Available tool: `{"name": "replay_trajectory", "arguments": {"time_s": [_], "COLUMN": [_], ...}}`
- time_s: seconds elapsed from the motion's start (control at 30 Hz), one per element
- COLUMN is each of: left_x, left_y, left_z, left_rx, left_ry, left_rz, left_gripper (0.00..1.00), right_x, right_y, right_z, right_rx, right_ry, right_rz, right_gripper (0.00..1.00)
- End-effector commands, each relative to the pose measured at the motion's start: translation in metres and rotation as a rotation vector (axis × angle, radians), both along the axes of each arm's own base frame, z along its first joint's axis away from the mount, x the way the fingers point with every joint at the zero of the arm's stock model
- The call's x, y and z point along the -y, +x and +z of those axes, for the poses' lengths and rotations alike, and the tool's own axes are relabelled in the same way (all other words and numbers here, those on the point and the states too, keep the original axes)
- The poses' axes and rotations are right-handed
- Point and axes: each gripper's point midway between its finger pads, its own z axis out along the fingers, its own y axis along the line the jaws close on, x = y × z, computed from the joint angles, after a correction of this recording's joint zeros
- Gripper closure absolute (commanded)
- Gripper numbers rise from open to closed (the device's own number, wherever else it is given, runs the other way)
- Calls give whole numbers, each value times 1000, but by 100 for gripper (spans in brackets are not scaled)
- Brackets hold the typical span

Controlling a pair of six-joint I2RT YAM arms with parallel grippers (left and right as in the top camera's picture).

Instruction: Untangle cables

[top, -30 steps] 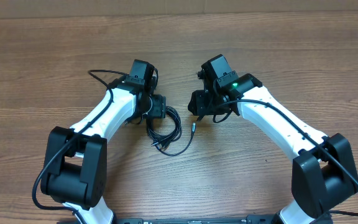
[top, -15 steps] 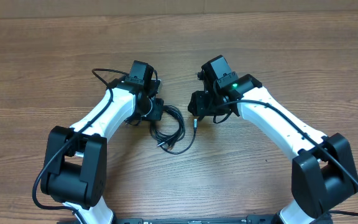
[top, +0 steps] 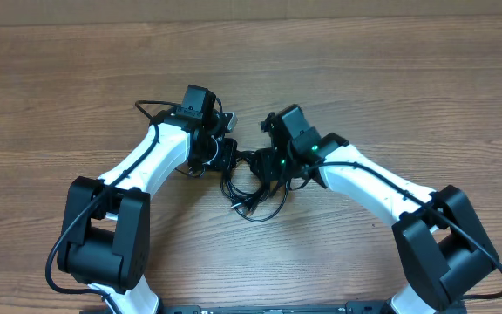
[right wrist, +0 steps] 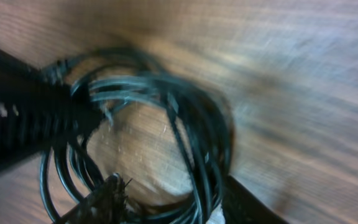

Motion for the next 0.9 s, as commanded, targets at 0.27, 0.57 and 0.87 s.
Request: {"name": "replay_trajectory", "arguments": {"time_s": [0.27,0.57,0.87], "left_x": [8,8,8], "left_y": [2,2,0], "left_z": [3,3,2], "left_rx": [-8,-8,-17], "left_ry": [-35,-34,-32], "left_rz": [-6,-6,-5], "left_gripper": [96,96,96], "right_x": [6,3,4], "right_y": [-18,-28,-21], "right_z": [-24,-33,-28], "right_rx": [-53,-51,-88], "right_ry": [-17,-9,28], "right_rz": [-37,-20,-130], "right_gripper": [67,80,96]}}
